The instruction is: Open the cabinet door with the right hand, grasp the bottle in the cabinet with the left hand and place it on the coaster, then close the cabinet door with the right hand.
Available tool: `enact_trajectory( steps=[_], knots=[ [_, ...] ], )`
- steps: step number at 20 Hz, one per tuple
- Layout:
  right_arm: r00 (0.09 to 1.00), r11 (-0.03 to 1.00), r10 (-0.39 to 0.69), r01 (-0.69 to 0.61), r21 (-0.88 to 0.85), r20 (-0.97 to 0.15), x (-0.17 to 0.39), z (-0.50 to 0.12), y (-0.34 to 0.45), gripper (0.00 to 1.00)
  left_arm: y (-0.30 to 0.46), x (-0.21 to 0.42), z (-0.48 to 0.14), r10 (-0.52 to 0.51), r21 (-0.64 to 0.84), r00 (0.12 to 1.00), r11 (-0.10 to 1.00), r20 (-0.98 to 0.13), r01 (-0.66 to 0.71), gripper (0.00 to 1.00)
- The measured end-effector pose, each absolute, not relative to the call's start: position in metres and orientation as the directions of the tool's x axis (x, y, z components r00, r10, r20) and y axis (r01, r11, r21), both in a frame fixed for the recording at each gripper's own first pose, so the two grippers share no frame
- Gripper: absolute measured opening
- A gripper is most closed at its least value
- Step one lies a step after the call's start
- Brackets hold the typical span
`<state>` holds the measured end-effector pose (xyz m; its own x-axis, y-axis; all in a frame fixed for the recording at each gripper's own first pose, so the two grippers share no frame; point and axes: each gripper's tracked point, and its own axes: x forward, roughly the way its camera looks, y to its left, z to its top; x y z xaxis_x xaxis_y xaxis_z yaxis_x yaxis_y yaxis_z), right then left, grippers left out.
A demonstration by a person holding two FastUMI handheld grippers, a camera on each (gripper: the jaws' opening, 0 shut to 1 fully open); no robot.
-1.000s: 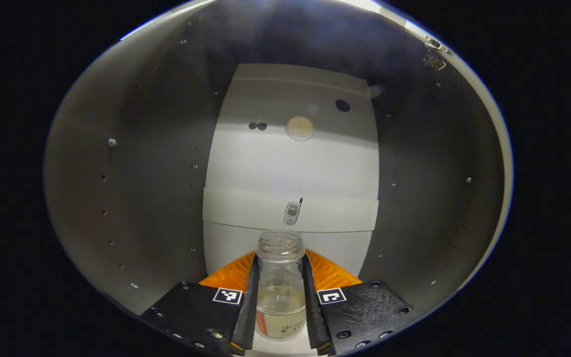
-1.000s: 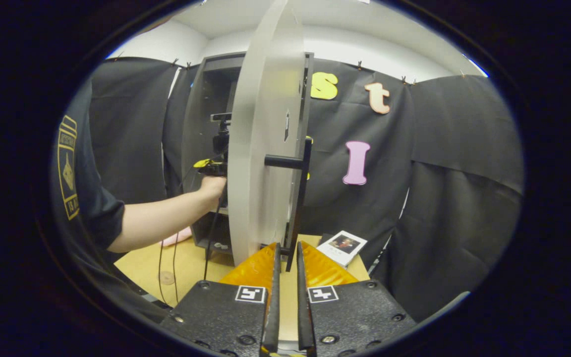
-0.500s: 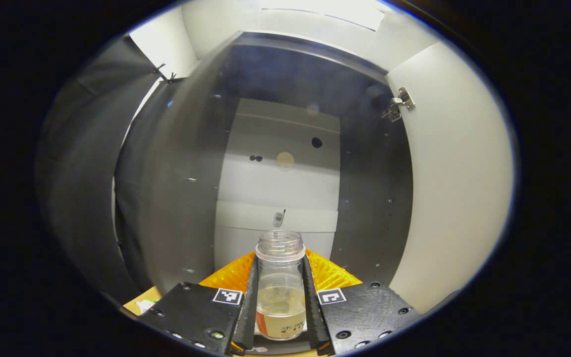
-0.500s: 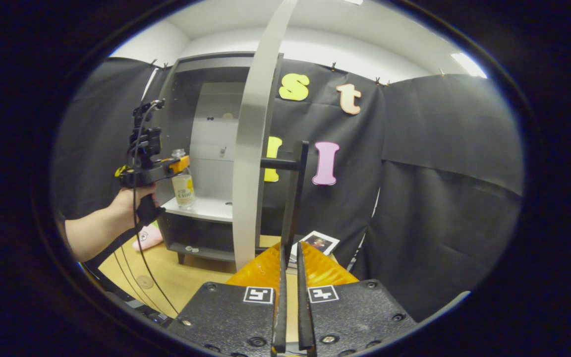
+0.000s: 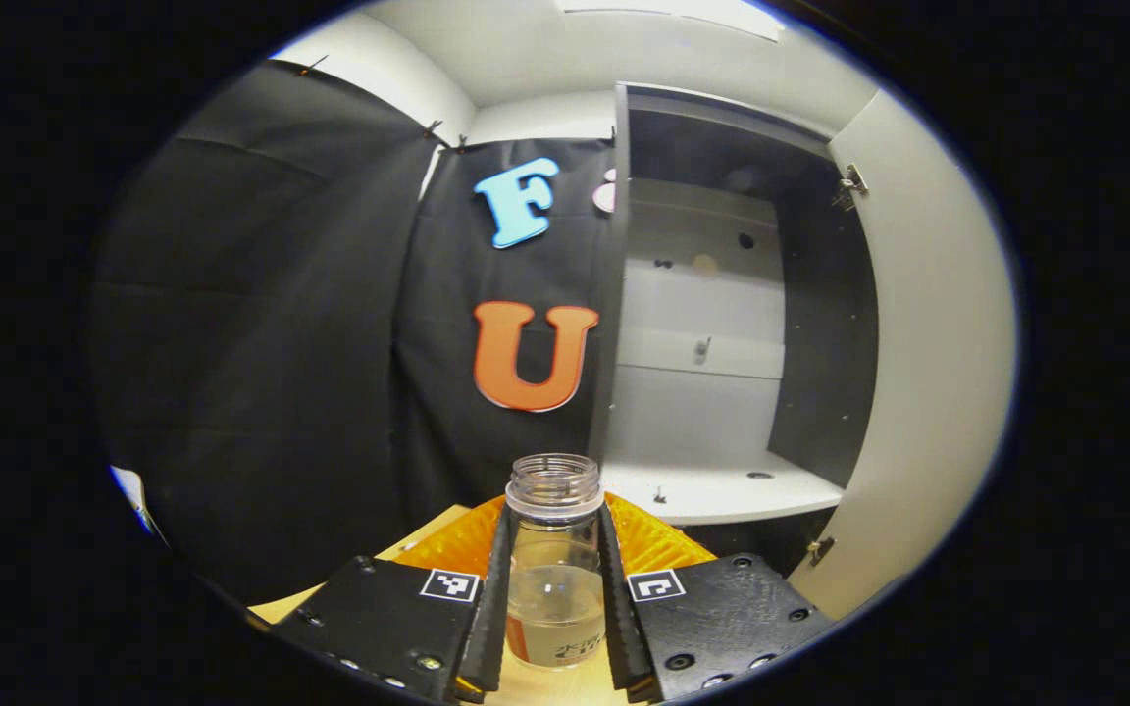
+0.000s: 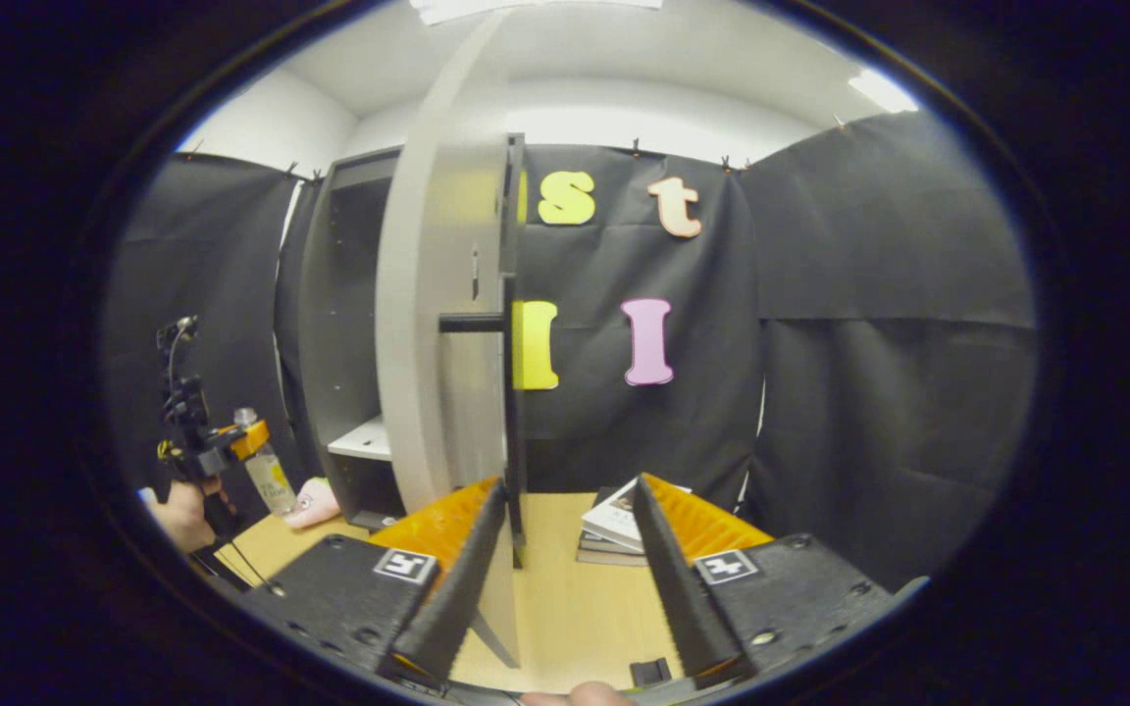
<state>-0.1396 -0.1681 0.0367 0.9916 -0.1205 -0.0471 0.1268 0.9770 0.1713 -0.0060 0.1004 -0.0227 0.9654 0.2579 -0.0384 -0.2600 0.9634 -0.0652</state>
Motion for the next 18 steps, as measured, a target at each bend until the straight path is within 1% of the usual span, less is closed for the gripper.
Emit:
enact_trajectory(
  steps=[1, 2, 3, 5, 6, 7, 8, 11, 14, 16, 18],
  knots=[
    [0.995, 0.975, -0.105, 0.103, 0.195, -0.005, -0.144, 0.047, -0.172, 1.0, 0.106, -0.019, -0.03, 0.296, -0.035, 0.954, 0.954, -0.041, -0.298, 0.4],
    [0.987, 0.97, -0.158, 0.15, 0.192, 0.027, -0.15, 0.049, -0.184, 1.0, 0.114, -0.032, -0.039, 0.335, 0.013, 0.941, 0.942, -0.046, -0.335, 0.4],
    [0.975, 0.966, -0.206, 0.189, 0.178, 0.082, -0.158, 0.056, -0.2, 1.0, 0.116, -0.046, -0.047, 0.352, 0.038, 0.935, 0.936, -0.037, -0.351, 0.4],
    [0.948, 0.959, -0.258, 0.228, 0.168, 0.185, -0.172, 0.066, -0.225, 1.0, 0.114, -0.063, -0.065, 0.376, 0.058, 0.926, 0.925, -0.02, -0.375, 0.4],
    [0.943, 0.956, -0.271, 0.241, 0.166, 0.194, -0.173, 0.059, -0.233, 1.0, 0.112, -0.073, -0.078, 0.388, 0.077, 0.921, 0.919, -0.013, -0.386, 0.4],
    [0.948, 0.957, -0.269, 0.243, 0.157, 0.171, -0.171, 0.044, -0.235, 1.0, 0.112, -0.077, -0.092, 0.397, 0.091, 0.918, 0.914, 0.0, -0.396, 0.4],
    [0.958, 0.96, -0.259, 0.242, 0.137, 0.124, -0.165, 0.023, -0.235, 1.0, 0.114, -0.081, -0.106, 0.407, 0.109, 0.913, 0.907, 0.015, -0.406, 0.4],
    [0.965, 0.966, -0.249, 0.253, 0.045, -0.084, -0.157, -0.045, -0.233, 1.0, 0.122, -0.081, -0.15, 0.441, 0.149, 0.895, 0.883, 0.062, -0.446, 0.4],
    [0.968, 0.978, -0.21, 0.204, -0.052, -0.139, -0.147, -0.073, -0.215, 1.0, 0.142, -0.065, -0.182, 0.483, 0.175, 0.872, 0.854, 0.079, -0.49, 0.4],
    [0.965, 0.982, -0.177, 0.161, -0.098, -0.194, -0.14, -0.096, -0.202, 1.0, 0.148, -0.06, -0.186, 0.492, 0.128, 0.864, 0.855, 0.108, -0.503, 0.4],
    [0.955, 0.982, -0.154, 0.121, -0.142, -0.253, -0.135, -0.121, -0.191, 1.0, 0.151, -0.056, -0.204, 0.492, 0.092, 0.864, 0.86, 0.103, -0.501, 0.4]
  ],
)
